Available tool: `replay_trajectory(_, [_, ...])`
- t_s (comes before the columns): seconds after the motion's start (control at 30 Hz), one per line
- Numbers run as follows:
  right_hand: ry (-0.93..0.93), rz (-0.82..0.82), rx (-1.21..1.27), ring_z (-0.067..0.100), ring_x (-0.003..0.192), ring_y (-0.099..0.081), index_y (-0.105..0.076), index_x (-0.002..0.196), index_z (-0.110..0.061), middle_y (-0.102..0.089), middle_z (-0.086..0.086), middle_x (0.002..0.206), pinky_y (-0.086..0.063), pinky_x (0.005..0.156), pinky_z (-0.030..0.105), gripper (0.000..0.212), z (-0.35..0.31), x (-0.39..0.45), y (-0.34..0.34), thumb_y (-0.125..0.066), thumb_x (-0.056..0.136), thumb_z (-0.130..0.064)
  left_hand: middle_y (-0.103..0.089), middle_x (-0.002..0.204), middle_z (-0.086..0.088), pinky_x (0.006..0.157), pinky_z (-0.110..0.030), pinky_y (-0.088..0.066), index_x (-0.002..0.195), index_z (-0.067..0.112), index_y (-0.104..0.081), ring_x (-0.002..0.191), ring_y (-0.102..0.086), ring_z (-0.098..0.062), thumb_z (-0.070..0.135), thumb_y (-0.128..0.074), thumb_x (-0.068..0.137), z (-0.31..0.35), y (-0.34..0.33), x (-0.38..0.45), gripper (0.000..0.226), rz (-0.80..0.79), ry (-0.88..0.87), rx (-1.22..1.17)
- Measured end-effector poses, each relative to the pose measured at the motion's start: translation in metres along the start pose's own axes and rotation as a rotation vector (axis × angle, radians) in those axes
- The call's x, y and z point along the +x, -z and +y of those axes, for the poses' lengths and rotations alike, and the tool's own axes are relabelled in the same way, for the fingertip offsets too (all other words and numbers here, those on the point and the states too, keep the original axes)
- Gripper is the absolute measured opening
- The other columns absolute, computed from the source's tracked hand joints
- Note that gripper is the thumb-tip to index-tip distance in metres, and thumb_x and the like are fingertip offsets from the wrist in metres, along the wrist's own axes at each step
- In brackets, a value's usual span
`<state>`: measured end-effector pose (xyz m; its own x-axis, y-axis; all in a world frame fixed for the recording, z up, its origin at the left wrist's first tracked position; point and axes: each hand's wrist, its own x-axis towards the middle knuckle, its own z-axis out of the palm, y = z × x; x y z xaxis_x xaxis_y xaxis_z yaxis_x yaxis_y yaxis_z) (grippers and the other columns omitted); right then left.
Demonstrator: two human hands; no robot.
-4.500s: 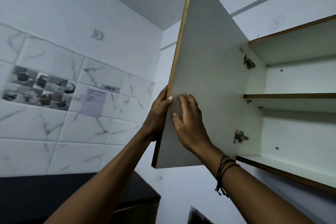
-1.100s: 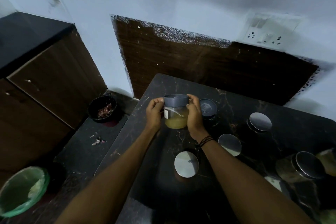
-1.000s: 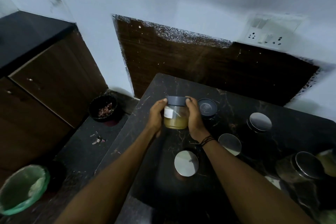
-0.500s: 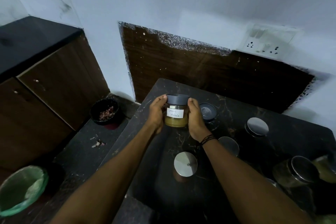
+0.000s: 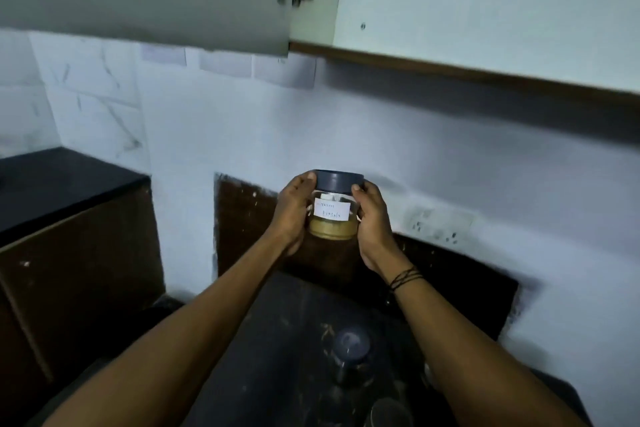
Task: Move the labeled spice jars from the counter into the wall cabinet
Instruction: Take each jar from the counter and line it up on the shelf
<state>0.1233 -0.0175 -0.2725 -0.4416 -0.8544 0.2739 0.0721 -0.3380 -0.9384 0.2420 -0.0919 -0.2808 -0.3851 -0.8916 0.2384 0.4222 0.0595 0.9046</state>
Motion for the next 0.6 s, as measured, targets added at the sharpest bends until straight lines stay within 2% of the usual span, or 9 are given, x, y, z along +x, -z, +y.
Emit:
replay_trajectory(0.03, [0.079, -0.011, -0.026, 0.016, 0.095, -0.066, -0.060, 0.115, -0.022, -0.069, 0.001, 0.109, -0.053, 0.063, 0.018, 0.020, -0.034, 0.011, -0.003, -0.049, 0.099, -0.026, -0.071, 0.107, -0.009, 0.078, -0.035, -0.055, 0.121, 0.011, -0.063, 0.097, -0.064, -0.024, 0.038, -0.051, 0.099, 0.029, -0.016, 0.011, 0.037, -0.015, -0.064, 0.003])
replay_trajectory(0.1, [0.118, -0.030, -0.045, 0.014, 0.095, -0.066, -0.061, 0.115, -0.025, -0.069, -0.001, 0.112, -0.053, 0.065, 0.019, 0.020, -0.062, 0.022, -0.007, -0.049, 0.099, -0.027, -0.071, 0.106, -0.002, 0.078, -0.033, -0.052, 0.122, 0.015, -0.064, 0.097, -0.063, -0.020, 0.043, -0.051, 0.095, 0.054, -0.031, 0.023, 0.041, -0.059, -0.112, 0.026])
replay_trajectory(0.2, [0.219, -0.046, -0.033, 0.007, 0.088, -0.069, -0.064, 0.112, -0.029, -0.073, -0.007, 0.106, -0.054, 0.066, 0.020, 0.019, -0.111, 0.039, -0.011, -0.049, 0.100, -0.027, -0.071, 0.109, -0.003, 0.080, -0.037, -0.050, 0.122, 0.015, -0.064, 0.097, -0.062, -0.020, 0.046, -0.051, 0.093, 0.102, -0.054, 0.037, 0.045, -0.122, -0.204, 0.008])
replay_trajectory(0.3, [0.298, -0.035, -0.030, 0.010, 0.090, -0.070, -0.063, 0.119, -0.024, -0.074, -0.003, 0.108, -0.056, 0.066, 0.023, 0.023, -0.157, 0.052, -0.018, -0.051, 0.100, -0.029, -0.070, 0.107, -0.006, 0.080, -0.038, -0.050, 0.121, 0.011, -0.063, 0.096, -0.062, -0.022, 0.044, -0.050, 0.097, 0.145, -0.077, 0.052, 0.043, -0.149, -0.261, 0.003])
replay_trajectory(0.4, [0.350, -0.026, 0.014, 0.019, 0.101, -0.070, -0.064, 0.115, -0.028, -0.073, 0.002, 0.114, -0.059, 0.079, 0.037, 0.019, -0.182, 0.066, -0.023, -0.051, 0.100, -0.029, -0.070, 0.112, -0.009, 0.081, -0.037, -0.051, 0.124, 0.012, -0.063, 0.096, -0.063, -0.020, 0.039, -0.047, 0.101, 0.170, -0.094, 0.067, 0.039, -0.169, -0.288, -0.012])
replay_trajectory(0.47, [0.365, 0.015, 0.019, 0.024, 0.105, -0.068, -0.060, 0.114, -0.030, -0.070, 0.005, 0.117, -0.058, 0.086, 0.042, 0.016, -0.192, 0.075, -0.024, -0.051, 0.101, -0.031, -0.071, 0.114, -0.009, 0.077, -0.030, -0.054, 0.127, 0.013, -0.062, 0.093, -0.067, -0.015, 0.039, -0.046, 0.102, 0.180, -0.103, 0.075, 0.039, -0.185, -0.305, -0.010])
replay_trajectory(0.53, [0.366, 0.065, 0.020, 0.021, 0.102, -0.067, -0.053, 0.116, -0.029, -0.067, 0.007, 0.117, -0.058, 0.081, 0.038, 0.017, -0.198, 0.085, -0.023, -0.053, 0.100, -0.034, -0.071, 0.114, -0.006, 0.072, -0.025, -0.053, 0.128, 0.014, -0.061, 0.090, -0.069, -0.011, 0.036, -0.045, 0.102, 0.187, -0.108, 0.084, 0.037, -0.192, -0.306, -0.013])
replay_trajectory(0.6, [0.373, 0.115, -0.004, 0.013, 0.092, -0.067, -0.047, 0.117, -0.027, -0.066, 0.004, 0.112, -0.056, 0.068, 0.027, 0.022, -0.202, 0.095, -0.022, -0.053, 0.099, -0.038, -0.071, 0.118, -0.005, 0.072, -0.024, -0.053, 0.129, 0.016, -0.062, 0.094, -0.068, -0.011, 0.032, -0.044, 0.103, 0.192, -0.113, 0.092, 0.035, -0.197, -0.294, -0.031])
